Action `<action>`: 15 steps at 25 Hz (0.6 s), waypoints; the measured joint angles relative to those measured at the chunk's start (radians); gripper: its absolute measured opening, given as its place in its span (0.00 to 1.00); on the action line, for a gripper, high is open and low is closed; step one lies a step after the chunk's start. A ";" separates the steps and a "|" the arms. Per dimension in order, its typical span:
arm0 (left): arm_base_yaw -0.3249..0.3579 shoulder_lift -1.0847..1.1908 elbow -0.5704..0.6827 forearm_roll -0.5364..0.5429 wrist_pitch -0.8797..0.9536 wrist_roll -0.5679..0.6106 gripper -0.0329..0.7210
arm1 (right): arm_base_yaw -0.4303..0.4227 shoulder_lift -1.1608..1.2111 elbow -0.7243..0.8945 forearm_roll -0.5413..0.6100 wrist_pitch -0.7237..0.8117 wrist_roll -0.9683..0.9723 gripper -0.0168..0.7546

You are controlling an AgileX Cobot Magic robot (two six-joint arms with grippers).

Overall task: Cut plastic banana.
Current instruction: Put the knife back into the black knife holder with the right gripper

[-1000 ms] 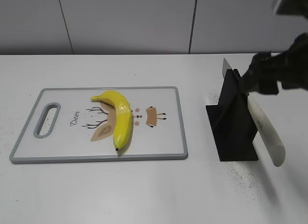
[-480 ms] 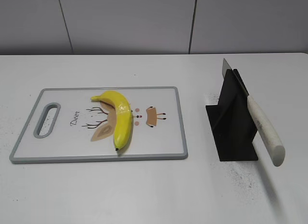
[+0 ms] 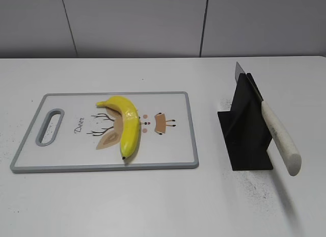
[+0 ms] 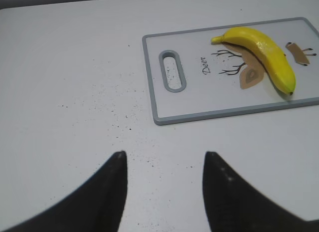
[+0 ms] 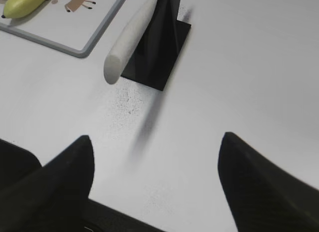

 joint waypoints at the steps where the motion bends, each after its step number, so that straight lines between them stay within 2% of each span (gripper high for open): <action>1: 0.000 0.000 0.000 0.000 0.000 0.000 0.67 | 0.000 -0.027 0.010 -0.001 0.015 0.000 0.78; 7: 0.000 0.000 0.000 0.000 0.000 0.000 0.65 | 0.000 -0.155 0.040 -0.005 0.020 -0.002 0.78; 15: 0.000 0.000 0.000 0.000 0.000 0.000 0.65 | -0.022 -0.198 0.040 -0.004 0.019 -0.002 0.78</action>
